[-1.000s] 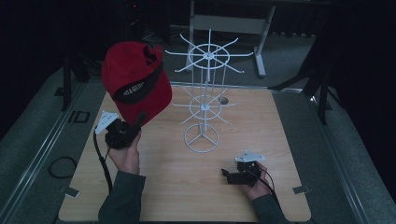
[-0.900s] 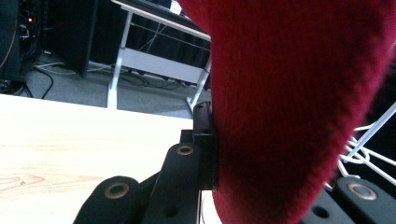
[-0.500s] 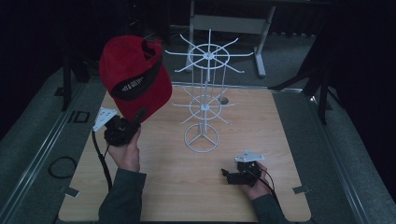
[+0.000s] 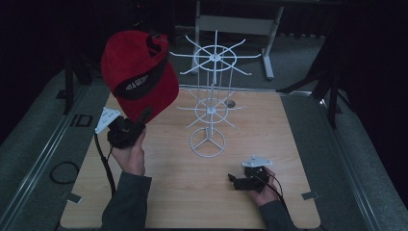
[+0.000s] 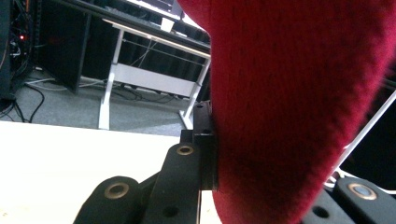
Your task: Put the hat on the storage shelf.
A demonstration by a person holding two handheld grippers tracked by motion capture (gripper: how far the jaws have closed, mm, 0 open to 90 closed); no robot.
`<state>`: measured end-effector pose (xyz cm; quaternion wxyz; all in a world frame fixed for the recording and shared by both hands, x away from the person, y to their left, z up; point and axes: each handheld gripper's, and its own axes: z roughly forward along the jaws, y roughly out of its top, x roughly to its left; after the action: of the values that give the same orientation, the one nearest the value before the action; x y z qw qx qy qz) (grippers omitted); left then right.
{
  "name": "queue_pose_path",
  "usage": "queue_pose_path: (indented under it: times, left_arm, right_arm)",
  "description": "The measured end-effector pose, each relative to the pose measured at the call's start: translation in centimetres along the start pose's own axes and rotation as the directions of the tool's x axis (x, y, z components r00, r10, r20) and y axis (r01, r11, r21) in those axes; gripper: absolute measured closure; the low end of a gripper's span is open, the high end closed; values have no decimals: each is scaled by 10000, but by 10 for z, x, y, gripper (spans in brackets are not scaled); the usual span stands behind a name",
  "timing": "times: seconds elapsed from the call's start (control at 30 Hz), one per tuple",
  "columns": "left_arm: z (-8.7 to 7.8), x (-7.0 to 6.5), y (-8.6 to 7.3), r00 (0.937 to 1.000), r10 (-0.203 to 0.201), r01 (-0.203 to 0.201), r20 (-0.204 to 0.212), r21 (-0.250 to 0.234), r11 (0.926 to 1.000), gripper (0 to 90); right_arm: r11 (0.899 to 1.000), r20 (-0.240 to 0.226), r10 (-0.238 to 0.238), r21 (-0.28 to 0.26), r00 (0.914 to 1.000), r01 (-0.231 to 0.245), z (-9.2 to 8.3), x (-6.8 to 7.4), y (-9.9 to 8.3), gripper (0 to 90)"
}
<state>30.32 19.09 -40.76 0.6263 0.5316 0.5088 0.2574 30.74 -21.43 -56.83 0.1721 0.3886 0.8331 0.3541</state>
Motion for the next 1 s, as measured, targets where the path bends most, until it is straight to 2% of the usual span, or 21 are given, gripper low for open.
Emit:
queue_pose_path:
  times: [0.63,1.0]
  left_arm:
    - [-4,-6,6,9997,68,-62,240,-228,9997,855]
    - [-7,-11,8,9988,239,-226,428,-297,9993,855]
  right_arm:
    - [10000,-1,4,0,10000,-4,0,0,0,165]
    - [10000,-1,0,1,10000,0,0,0,0,165]
